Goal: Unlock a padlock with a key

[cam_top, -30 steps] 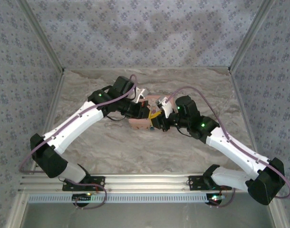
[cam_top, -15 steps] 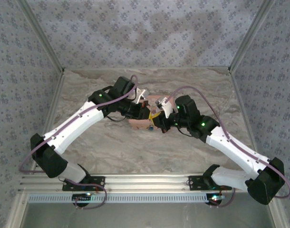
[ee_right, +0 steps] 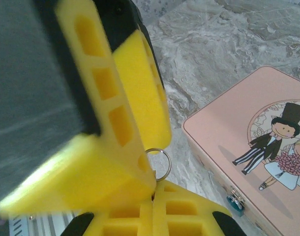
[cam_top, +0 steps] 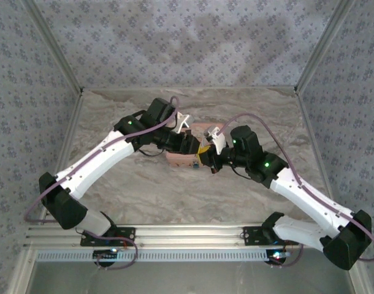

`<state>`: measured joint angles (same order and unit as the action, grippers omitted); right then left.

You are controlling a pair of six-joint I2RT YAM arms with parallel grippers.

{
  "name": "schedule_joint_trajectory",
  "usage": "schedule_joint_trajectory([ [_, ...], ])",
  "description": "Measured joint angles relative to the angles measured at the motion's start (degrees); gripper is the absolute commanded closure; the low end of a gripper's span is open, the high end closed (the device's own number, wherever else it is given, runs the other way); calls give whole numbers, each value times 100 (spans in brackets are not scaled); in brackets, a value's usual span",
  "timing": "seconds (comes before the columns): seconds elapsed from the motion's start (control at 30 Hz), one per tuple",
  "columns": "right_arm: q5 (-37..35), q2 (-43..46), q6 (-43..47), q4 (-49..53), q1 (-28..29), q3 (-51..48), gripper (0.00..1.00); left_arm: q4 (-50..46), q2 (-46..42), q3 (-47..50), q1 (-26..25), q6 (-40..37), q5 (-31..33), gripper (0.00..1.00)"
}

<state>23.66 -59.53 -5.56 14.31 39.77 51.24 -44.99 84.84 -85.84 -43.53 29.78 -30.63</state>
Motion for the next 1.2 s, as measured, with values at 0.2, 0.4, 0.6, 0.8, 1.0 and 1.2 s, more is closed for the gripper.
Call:
schedule_joint_trajectory([
  [0.2, 31, 306, -409, -345, -120, -328, 100, 833, -553, 649, 136, 184, 44, 43],
  [0.4, 39, 907, -1244, -1054, -363, -664, 100, 2260, -1679, 1939, 254, 577, 66, 53],
  [0.6, 66, 1270, -2238, -2059, -407, -990, 100, 3989, -2100, 2905, 251, 1102, -26, 60],
  [0.8, 83, 1388, -2900, -2721, -400, -1165, 100, 4999, -2098, 3150, 120, 1344, -216, 54],
  [1.0, 79, 1475, -3270, -3084, -367, -1300, 100, 5689, -2098, 3156, 13, 1397, -470, 56],
  [1.2, 72, 1488, -3482, -3344, -361, -1320, 100, 5871, -2098, 3156, -74, 1429, -621, 55],
])
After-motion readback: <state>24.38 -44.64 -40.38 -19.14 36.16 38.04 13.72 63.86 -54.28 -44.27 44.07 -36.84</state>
